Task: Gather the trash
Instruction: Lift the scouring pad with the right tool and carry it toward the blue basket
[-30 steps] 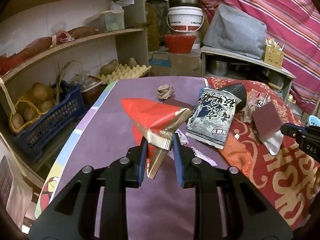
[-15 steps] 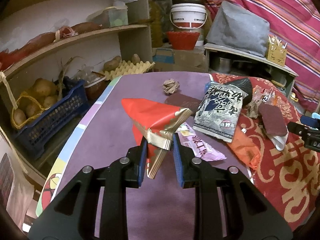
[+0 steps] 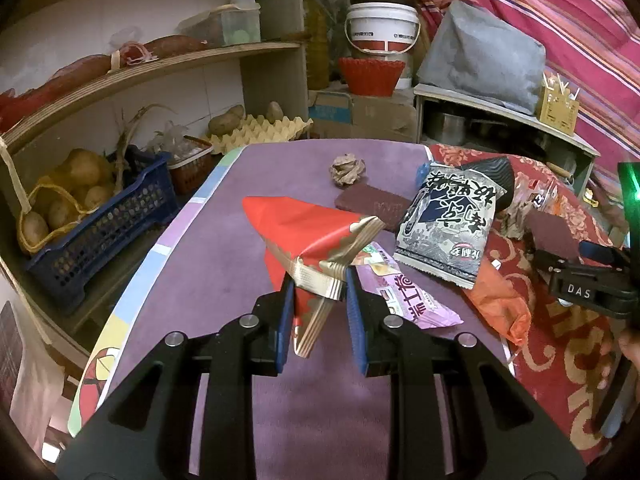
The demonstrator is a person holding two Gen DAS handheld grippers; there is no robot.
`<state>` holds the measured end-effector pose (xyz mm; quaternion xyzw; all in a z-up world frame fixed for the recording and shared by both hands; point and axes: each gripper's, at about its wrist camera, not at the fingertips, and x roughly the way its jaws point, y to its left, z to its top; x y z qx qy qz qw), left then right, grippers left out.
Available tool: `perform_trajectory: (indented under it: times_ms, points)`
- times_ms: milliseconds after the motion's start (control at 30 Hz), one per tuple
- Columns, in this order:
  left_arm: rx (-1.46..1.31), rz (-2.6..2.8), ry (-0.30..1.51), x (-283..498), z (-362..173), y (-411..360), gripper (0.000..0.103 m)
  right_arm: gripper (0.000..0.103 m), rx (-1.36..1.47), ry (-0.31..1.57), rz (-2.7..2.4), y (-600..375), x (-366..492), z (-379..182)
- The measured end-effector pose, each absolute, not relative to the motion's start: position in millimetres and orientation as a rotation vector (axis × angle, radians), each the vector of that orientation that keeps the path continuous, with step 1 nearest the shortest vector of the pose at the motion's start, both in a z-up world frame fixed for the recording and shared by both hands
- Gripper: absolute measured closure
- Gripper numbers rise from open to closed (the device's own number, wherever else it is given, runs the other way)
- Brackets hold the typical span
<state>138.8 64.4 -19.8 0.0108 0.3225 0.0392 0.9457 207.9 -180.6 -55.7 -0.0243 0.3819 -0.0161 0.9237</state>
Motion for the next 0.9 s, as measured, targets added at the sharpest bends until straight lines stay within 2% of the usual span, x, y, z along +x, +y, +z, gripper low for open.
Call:
perform_trajectory:
  times_ms: [33, 167, 533, 900]
  points:
    - [0.022, 0.081, 0.657, 140, -20, 64, 0.08, 0.037, -0.057, 0.792, -0.026, -180, 208, -56]
    - [0.013, 0.086, 0.658, 142, -19, 65, 0.08, 0.038, -0.06, 0.797, -0.002, -181, 206, -57]
    - [0.044, 0.078, 0.606, 131, -3, 41, 0.08, 0.038, -0.024, 0.6, 0.029, -208, 157, -3]
    - [0.071, 0.003, 0.563, 128, 15, -13, 0.08, 0.038, 0.012, 0.595, -0.028, -284, 134, 13]
